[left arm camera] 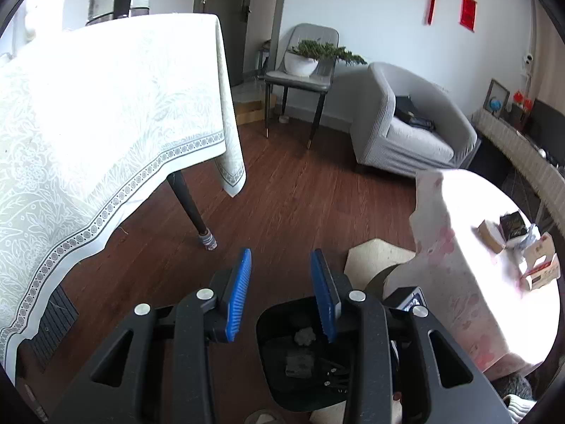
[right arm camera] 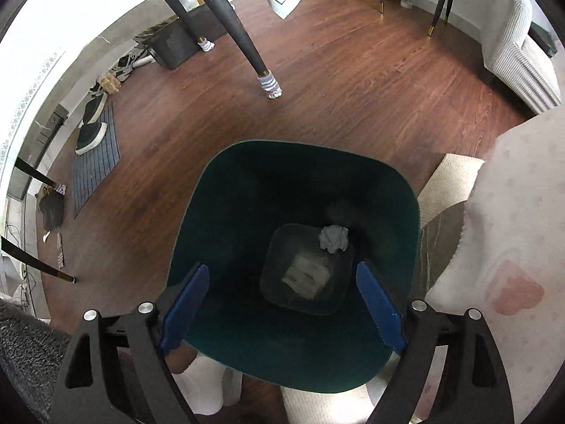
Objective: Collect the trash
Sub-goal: 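Lower the white SanDisk box into the bin and open the right gripper, then move both tools back over the table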
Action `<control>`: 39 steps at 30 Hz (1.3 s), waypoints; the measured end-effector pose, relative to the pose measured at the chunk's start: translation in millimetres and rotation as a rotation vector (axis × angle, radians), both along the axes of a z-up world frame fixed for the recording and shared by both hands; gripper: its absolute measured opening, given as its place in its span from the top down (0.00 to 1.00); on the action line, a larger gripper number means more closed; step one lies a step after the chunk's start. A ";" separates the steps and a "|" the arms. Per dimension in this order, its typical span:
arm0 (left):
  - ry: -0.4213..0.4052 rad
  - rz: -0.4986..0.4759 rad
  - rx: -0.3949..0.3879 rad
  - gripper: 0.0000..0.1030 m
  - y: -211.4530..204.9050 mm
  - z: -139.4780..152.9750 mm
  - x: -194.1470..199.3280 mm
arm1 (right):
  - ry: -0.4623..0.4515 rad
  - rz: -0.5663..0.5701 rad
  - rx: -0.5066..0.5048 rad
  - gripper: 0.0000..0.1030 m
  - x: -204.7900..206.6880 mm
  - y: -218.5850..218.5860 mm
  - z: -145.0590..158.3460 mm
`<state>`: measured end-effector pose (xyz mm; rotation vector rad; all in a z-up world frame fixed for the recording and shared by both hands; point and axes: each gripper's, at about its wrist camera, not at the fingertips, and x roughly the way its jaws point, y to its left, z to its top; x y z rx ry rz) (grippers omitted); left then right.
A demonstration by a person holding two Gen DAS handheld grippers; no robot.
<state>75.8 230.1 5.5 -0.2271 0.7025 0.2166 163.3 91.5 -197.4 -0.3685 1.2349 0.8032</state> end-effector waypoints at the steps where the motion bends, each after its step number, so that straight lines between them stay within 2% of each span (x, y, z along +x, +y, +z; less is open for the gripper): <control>1: -0.011 0.003 -0.008 0.62 0.8 2.8 -1.0 | 0.000 0.002 0.009 0.16 -0.8 -1.3 3.2; 6: -0.062 0.012 -0.003 0.58 0.1 13.6 -4.1 | -0.070 0.048 0.050 0.17 -13.3 -3.5 31.5; 9: -0.085 0.021 -0.011 0.51 0.1 19.7 -4.7 | -0.118 0.079 0.096 0.25 -20.7 -6.3 55.0; 17: -0.117 -0.002 0.040 0.42 -19.4 31.5 1.4 | -0.240 0.110 0.210 0.32 -35.8 -24.1 121.7; 19: -0.122 -0.005 0.041 0.35 -26.3 32.2 4.1 | -0.273 0.099 0.229 0.32 -36.1 -35.3 136.4; 29: -0.125 -0.088 0.051 0.33 -76.5 36.4 26.7 | -0.383 -0.005 0.281 0.33 -33.2 -103.5 185.6; 39: -0.128 -0.180 0.040 0.31 -141.1 36.8 54.7 | -0.459 -0.095 0.256 0.33 -30.4 -169.2 202.6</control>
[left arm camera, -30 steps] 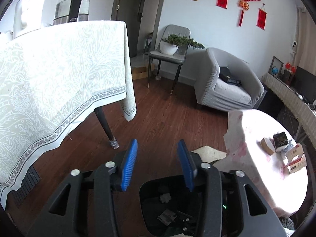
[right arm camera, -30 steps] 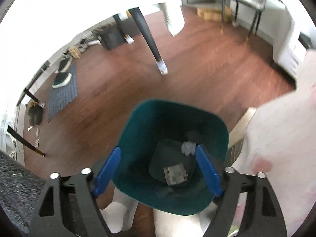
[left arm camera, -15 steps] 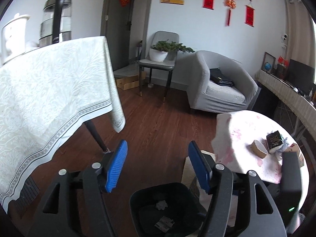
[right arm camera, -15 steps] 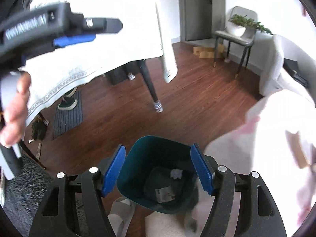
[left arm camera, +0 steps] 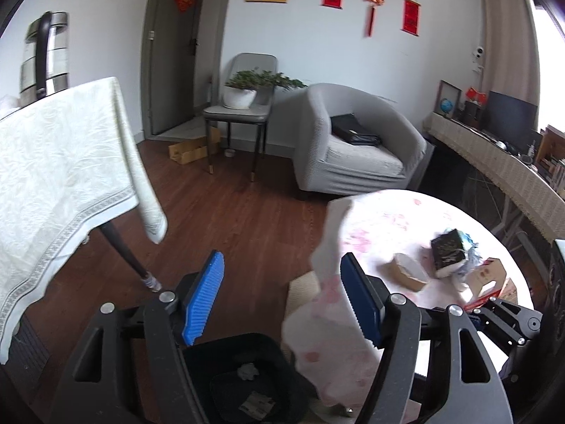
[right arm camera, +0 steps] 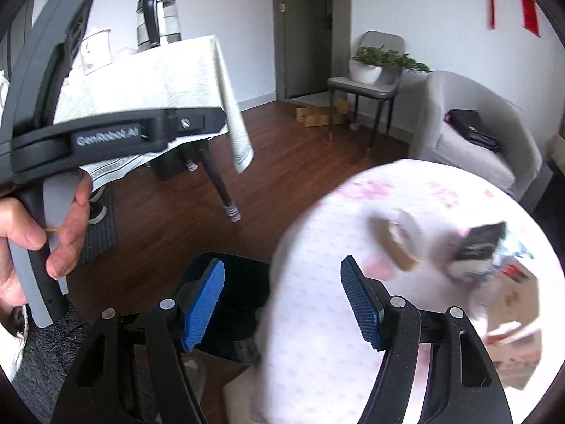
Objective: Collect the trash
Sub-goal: 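Move both tools back over the table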
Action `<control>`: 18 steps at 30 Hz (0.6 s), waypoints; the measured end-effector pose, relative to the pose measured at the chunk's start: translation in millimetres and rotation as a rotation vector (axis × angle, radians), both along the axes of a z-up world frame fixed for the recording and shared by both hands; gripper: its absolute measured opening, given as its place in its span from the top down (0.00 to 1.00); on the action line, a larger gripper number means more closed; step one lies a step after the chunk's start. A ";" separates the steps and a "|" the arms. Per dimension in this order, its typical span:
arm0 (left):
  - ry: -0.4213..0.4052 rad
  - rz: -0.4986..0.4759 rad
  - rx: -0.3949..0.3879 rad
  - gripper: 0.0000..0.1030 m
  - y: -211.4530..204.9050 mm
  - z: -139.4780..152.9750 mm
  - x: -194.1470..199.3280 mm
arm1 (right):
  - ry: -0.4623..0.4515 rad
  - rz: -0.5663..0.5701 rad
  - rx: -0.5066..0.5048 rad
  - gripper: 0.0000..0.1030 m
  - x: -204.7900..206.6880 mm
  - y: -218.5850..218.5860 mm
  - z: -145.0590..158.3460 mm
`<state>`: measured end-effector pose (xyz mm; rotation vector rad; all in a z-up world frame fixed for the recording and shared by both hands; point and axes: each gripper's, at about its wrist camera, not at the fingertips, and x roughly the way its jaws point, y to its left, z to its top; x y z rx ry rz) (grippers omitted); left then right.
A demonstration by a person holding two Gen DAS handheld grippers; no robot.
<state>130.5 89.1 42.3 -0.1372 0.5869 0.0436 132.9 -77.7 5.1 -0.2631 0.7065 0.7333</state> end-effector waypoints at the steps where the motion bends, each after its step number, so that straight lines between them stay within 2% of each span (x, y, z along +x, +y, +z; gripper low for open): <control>1: 0.002 -0.009 0.003 0.31 -5.9 -0.7 2.2 | -0.007 -0.006 -0.005 0.33 0.3 -5.3 0.0; 8: 0.027 -0.075 0.007 0.31 -48.5 -10.9 17.8 | -0.042 -0.032 -0.013 0.32 -8.0 -44.7 4.8; 10: 0.037 -0.093 0.010 0.31 -61.5 -14.5 23.9 | -0.061 -0.038 -0.010 0.28 -11.8 -55.7 7.6; 18: 0.093 -0.153 -0.016 0.31 -108.9 -30.1 47.6 | -0.123 -0.086 -0.016 0.21 -21.6 -100.5 14.5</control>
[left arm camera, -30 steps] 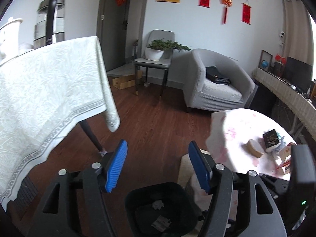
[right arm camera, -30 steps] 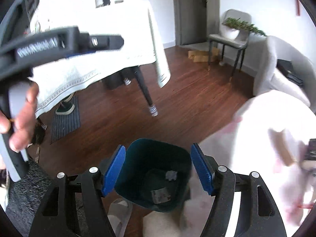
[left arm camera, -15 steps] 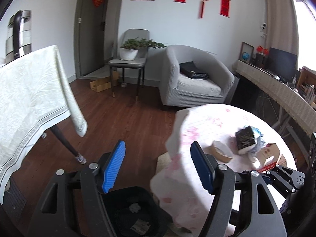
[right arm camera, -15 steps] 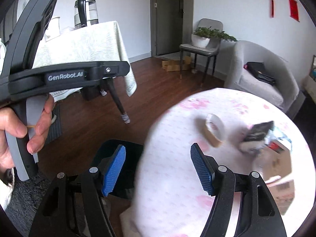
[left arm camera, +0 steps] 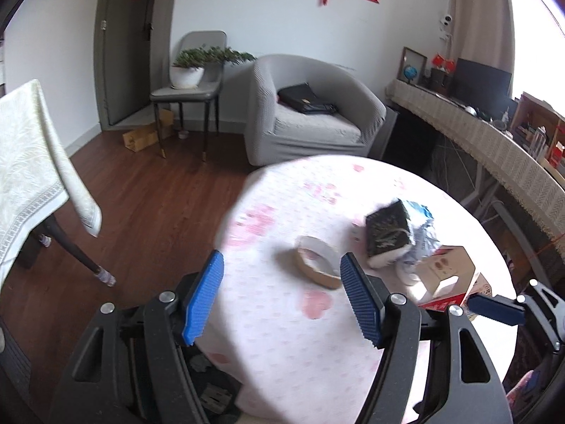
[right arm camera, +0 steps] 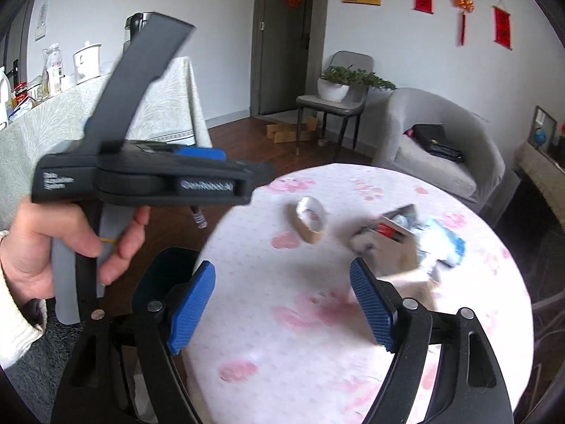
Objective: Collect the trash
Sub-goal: 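Move both tools back over the table, then grasp the tape roll core with the left gripper while the right gripper grasps the paper card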
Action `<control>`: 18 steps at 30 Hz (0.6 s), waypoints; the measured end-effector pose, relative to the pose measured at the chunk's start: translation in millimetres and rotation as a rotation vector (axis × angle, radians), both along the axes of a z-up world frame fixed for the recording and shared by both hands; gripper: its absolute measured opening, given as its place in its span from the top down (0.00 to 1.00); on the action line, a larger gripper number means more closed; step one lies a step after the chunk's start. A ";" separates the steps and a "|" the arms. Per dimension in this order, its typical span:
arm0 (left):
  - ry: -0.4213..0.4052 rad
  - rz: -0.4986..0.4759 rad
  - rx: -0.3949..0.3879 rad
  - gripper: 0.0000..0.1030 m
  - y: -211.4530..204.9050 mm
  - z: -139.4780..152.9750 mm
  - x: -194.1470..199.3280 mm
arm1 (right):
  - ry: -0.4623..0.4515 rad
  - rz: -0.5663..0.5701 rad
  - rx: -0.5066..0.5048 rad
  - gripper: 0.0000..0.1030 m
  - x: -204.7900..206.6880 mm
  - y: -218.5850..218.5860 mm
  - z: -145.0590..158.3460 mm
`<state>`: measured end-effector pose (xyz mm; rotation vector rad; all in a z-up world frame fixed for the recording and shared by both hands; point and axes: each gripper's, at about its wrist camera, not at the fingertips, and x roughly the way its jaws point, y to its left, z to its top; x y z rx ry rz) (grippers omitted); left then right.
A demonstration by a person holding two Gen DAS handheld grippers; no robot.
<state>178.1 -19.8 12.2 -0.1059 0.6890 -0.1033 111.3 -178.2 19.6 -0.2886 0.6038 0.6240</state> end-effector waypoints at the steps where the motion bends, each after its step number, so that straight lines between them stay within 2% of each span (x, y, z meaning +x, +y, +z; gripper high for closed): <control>1: 0.011 -0.005 0.003 0.31 -6.9 -3.2 3.6 | -0.008 -0.008 -0.005 0.21 -0.8 -6.5 0.5; 8: 0.098 0.002 0.022 0.31 -35.9 -25.5 26.5 | -0.064 -0.055 0.004 0.15 -7.9 -51.6 5.2; 15: 0.168 0.034 0.015 0.31 -37.6 -41.4 46.6 | -0.062 -0.068 -0.026 0.13 5.1 -70.1 -0.8; 18: 0.218 0.048 -0.014 0.31 -34.9 -48.9 56.2 | -0.054 -0.056 -0.053 0.12 8.4 -73.7 -7.1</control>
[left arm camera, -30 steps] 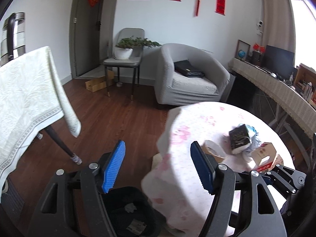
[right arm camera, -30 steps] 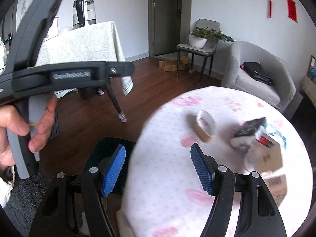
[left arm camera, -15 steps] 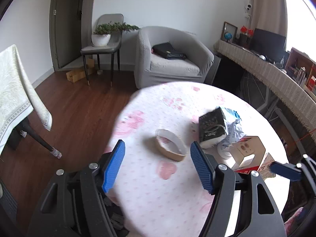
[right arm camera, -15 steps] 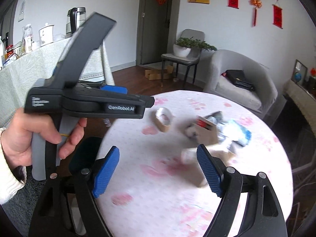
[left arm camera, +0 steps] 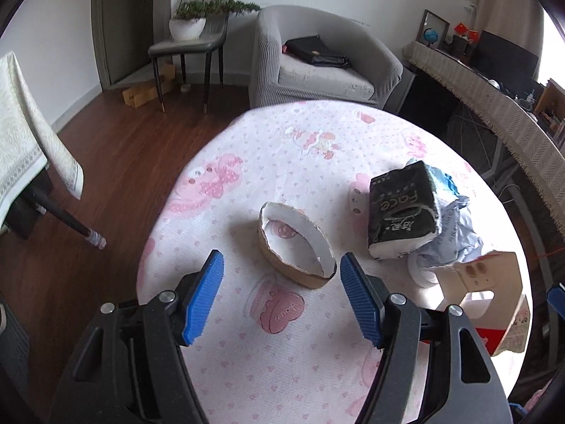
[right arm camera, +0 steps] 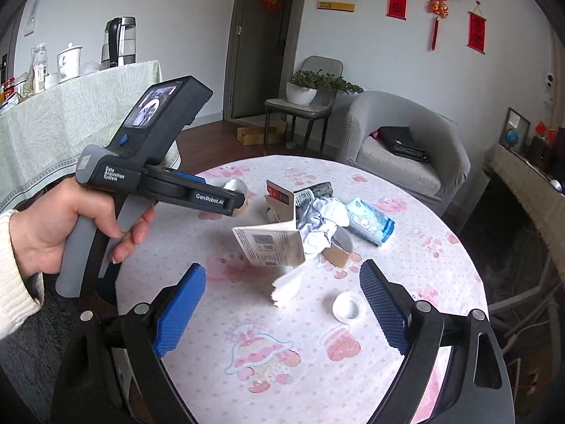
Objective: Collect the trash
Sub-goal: 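Grasp the tape roll core with the left gripper while the right gripper grasps the paper card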
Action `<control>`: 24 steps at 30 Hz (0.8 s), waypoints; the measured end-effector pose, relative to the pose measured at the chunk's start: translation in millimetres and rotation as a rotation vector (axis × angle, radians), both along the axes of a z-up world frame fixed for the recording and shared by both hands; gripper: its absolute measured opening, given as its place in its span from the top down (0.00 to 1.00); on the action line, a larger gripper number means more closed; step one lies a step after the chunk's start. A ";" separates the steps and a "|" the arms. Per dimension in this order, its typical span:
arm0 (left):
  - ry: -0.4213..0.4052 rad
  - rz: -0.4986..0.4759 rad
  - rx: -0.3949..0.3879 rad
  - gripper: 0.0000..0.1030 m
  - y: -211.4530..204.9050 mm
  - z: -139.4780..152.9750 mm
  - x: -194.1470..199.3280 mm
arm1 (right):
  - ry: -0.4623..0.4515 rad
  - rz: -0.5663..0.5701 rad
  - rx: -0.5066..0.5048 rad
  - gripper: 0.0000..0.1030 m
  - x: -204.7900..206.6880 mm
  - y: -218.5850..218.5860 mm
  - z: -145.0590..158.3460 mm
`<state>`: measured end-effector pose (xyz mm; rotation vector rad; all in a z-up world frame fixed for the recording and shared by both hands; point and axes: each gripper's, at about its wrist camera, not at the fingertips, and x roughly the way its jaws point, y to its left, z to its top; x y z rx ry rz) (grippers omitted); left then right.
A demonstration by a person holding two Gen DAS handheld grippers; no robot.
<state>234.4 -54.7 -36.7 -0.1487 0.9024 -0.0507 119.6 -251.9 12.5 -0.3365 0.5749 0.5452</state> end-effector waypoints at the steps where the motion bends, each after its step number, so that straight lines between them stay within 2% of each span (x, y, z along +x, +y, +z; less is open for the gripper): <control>1: 0.012 0.006 -0.006 0.31 0.7 -2.2 2.6 | 0.003 0.007 -0.011 0.12 2.7 -0.6 -1.7; 6: 0.002 0.013 0.013 0.32 -5.3 -3.0 8.9 | 0.021 0.050 -0.012 0.12 13.0 -0.6 -6.5; 7: -0.001 0.015 0.018 0.37 -6.1 -2.8 8.8 | 0.022 0.061 -0.013 0.12 14.2 1.8 -7.3; 11: -0.011 -0.005 0.062 0.44 -14.0 -3.8 9.6 | 0.012 0.101 -0.045 0.12 19.9 15.0 -11.3; 14: -0.023 -0.036 0.121 0.51 -20.2 -4.9 10.3 | 0.008 0.112 -0.036 0.12 23.7 24.0 -8.5; 19: -0.018 -0.045 0.075 0.54 -9.6 -3.7 8.2 | 0.001 0.102 -0.078 0.12 27.0 36.3 -10.9; 24: -0.025 -0.034 0.071 0.54 3.2 -0.1 1.5 | -0.002 0.094 -0.085 0.12 33.4 43.7 -11.6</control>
